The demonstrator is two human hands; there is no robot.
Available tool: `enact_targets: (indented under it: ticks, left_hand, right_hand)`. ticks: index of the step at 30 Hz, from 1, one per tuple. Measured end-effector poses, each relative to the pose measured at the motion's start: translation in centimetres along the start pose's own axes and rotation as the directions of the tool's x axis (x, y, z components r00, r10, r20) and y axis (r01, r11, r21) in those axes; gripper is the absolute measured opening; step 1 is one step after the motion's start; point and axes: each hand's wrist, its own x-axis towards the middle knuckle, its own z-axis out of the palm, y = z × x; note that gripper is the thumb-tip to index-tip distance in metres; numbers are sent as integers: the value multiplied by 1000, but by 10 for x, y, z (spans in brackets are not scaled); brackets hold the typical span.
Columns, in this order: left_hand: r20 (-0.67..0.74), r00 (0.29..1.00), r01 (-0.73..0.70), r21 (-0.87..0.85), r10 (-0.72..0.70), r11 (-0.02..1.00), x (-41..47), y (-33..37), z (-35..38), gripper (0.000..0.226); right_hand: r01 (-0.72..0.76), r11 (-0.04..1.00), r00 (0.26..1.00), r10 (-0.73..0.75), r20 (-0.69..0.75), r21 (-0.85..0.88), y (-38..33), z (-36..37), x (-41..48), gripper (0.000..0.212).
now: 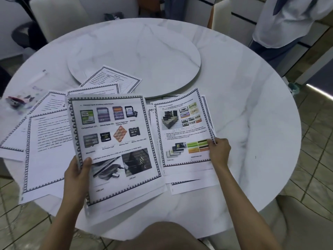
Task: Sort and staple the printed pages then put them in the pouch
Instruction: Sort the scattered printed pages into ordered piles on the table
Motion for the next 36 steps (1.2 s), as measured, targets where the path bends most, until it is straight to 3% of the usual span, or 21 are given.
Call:
enact_targets:
  ticks: [6, 12, 25, 31, 36]
  left_hand:
    - [-21, 1000, 13, -31, -14, 999, 2, 4, -2, 30]
    - [-38, 999, 30, -37, -31, 999, 2, 6, 2, 28]
    - [-63, 997, 33, -22, -35, 999, 3, 16, 15, 28]
    - [-20, 999, 33, -2, -33, 999, 1, 17, 19, 27]
    - [7, 1000, 11, 12, -11, 1000, 2, 17, 19, 21]
  right_hand:
    - [150, 988, 987, -147, -65, 44, 7, -26, 14, 25]
    - [90, 995, 968, -80, -236, 33, 27, -75, 50, 22]
    - [-67, 979, 987, 36, -159, -194, 96, -127, 80, 26]
    - [-67, 980, 978, 27, -209, -187, 103, -124, 82, 28]
    - [-44, 958, 963, -34, -266, -284, 88, -118, 83, 31]
